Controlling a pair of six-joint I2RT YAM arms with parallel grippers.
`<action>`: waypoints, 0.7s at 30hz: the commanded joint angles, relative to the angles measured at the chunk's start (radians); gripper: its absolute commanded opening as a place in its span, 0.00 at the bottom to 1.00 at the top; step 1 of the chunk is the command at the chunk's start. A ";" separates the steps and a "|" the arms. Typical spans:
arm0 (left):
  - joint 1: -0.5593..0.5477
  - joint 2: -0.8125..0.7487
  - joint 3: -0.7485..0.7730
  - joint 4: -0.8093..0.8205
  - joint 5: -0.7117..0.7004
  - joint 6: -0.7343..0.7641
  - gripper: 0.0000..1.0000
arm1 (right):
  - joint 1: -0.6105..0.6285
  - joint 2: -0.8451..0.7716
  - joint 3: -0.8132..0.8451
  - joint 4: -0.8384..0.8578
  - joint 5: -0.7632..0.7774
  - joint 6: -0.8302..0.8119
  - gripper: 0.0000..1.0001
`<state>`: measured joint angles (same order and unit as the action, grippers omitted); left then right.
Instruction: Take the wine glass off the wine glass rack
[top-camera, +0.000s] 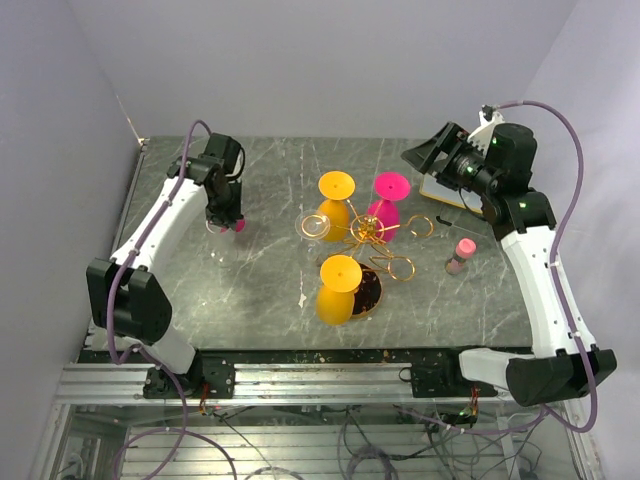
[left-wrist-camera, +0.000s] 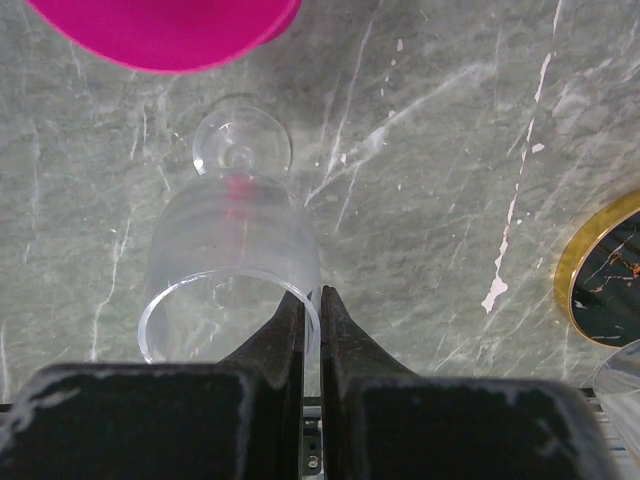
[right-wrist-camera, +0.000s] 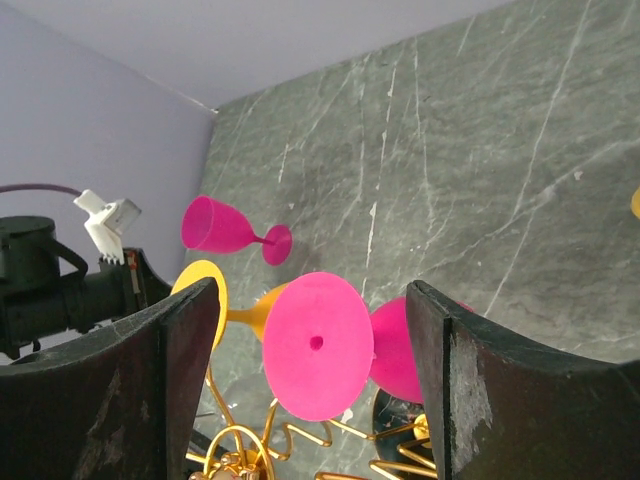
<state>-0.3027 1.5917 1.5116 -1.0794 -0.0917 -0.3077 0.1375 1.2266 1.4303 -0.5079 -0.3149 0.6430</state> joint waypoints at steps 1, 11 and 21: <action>0.047 0.006 0.028 0.041 0.070 0.035 0.07 | -0.008 0.010 -0.001 0.026 -0.051 0.011 0.74; 0.099 0.028 0.039 0.030 0.065 0.038 0.25 | -0.015 0.100 -0.016 0.039 -0.206 0.028 0.66; 0.100 -0.035 0.087 0.025 0.040 0.037 0.53 | -0.015 0.044 -0.109 0.025 -0.212 0.011 0.55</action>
<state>-0.2089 1.6173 1.5433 -1.0531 -0.0364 -0.2787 0.1272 1.3022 1.3418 -0.4812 -0.5137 0.6716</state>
